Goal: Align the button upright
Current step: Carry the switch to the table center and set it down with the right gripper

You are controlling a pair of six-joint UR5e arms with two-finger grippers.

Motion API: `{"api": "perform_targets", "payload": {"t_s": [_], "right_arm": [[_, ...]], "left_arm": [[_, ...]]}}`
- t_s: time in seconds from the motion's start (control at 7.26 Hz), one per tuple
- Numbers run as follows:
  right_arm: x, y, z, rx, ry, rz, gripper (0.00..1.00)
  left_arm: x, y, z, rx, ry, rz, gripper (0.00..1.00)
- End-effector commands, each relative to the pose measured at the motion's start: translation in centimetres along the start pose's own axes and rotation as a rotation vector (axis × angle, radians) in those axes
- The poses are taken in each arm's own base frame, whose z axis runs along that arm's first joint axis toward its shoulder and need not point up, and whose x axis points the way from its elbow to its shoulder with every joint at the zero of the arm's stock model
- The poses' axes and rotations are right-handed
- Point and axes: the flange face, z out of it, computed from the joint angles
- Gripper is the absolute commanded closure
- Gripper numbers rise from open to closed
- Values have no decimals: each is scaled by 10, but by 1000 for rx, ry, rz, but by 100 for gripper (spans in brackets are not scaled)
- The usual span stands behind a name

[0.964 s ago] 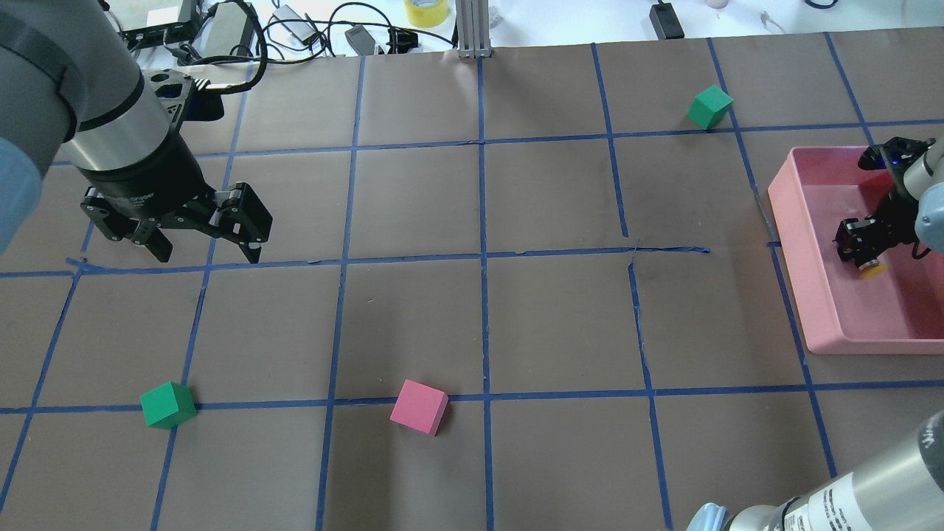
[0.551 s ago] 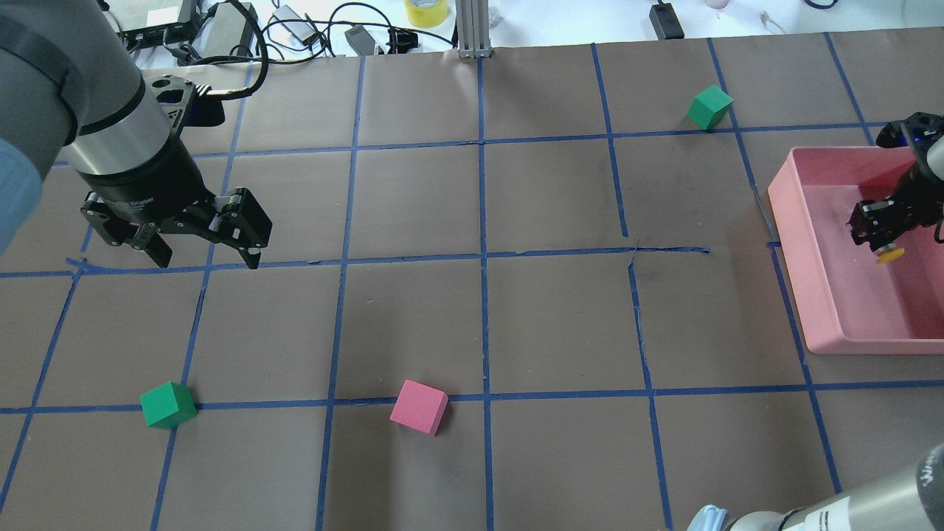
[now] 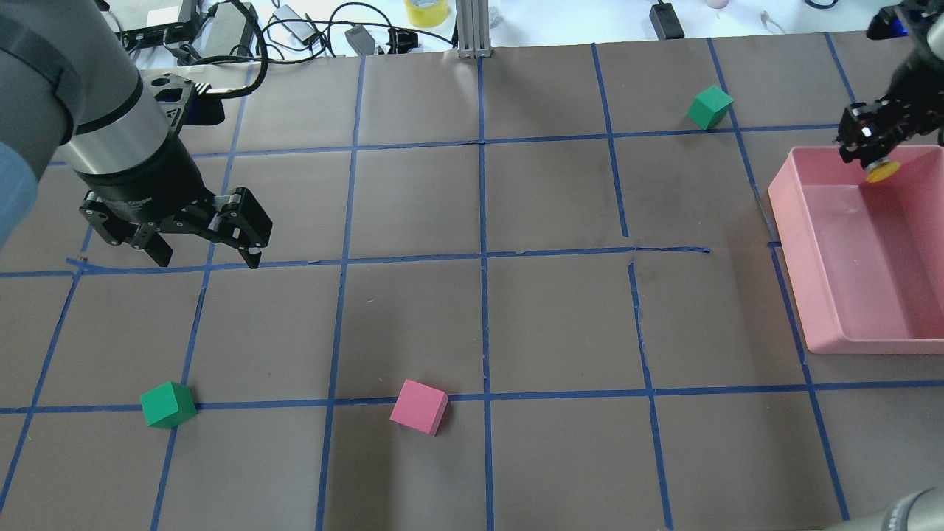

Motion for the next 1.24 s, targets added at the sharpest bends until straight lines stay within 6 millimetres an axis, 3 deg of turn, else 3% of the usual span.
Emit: {"api": "perform_targets", "payload": {"t_s": [0.0, 0.28, 0.55, 0.83, 0.96, 1.1], "right_arm": [[-168, -25, -14, 7, -7, 12, 100], [-303, -15, -9, 19, -21, 83, 100], [-415, 1, 34, 41, -60, 187, 100], [-471, 22, 85, 61, -117, 190, 100], [-488, 24, 105, 72, -129, 212, 100], [-493, 22, 124, 48, -126, 275, 100]], "left_arm": [[1, 6, -10, 28, 6, 28, 0], [3, 13, -10, 32, 10, 147, 0], [4, 28, 1, 22, 12, 69, 0], [11, 40, 25, 33, 50, 13, 0], [12, 49, 35, 47, 50, 11, 0], [14, 55, 45, 41, 50, 8, 0]]}}
